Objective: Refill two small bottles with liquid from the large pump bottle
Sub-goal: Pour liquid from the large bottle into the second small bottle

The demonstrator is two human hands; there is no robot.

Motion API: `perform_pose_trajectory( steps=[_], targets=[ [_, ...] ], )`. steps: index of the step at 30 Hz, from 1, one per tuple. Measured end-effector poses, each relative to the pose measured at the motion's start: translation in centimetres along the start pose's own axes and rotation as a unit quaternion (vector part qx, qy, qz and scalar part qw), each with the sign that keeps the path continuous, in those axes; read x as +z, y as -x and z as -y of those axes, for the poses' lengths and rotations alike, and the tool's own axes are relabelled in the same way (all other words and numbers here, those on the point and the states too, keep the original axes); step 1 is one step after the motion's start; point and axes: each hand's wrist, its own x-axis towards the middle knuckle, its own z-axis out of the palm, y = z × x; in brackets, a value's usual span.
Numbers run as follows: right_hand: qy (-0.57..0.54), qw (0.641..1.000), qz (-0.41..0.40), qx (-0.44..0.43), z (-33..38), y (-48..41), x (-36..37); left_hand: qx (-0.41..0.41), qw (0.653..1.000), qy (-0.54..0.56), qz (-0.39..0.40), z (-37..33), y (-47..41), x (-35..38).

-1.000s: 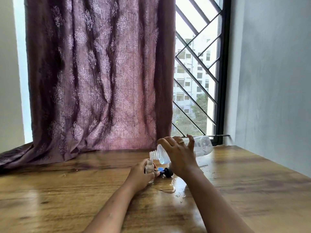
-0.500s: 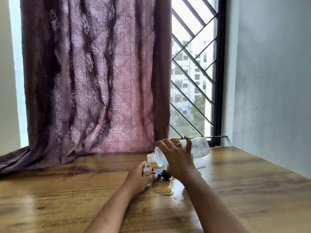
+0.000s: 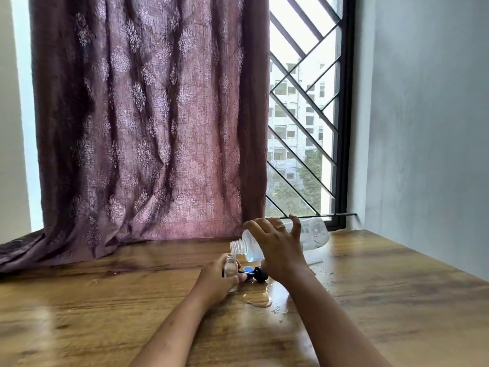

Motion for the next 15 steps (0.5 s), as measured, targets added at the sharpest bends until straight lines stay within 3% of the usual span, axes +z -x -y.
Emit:
perform_pose_trajectory(
  steps=[3,15],
  targets=[
    [-0.029,0.999,0.026,0.022,-0.09,-0.05,-0.38,0.001,1.000,0.004,0.000,0.10,-0.03,-0.02],
    [-0.076,0.989,-0.009,0.126,-0.86,-0.11,-0.18,0.000,0.999,0.036,0.007,0.29,-0.11,-0.30]
  ],
)
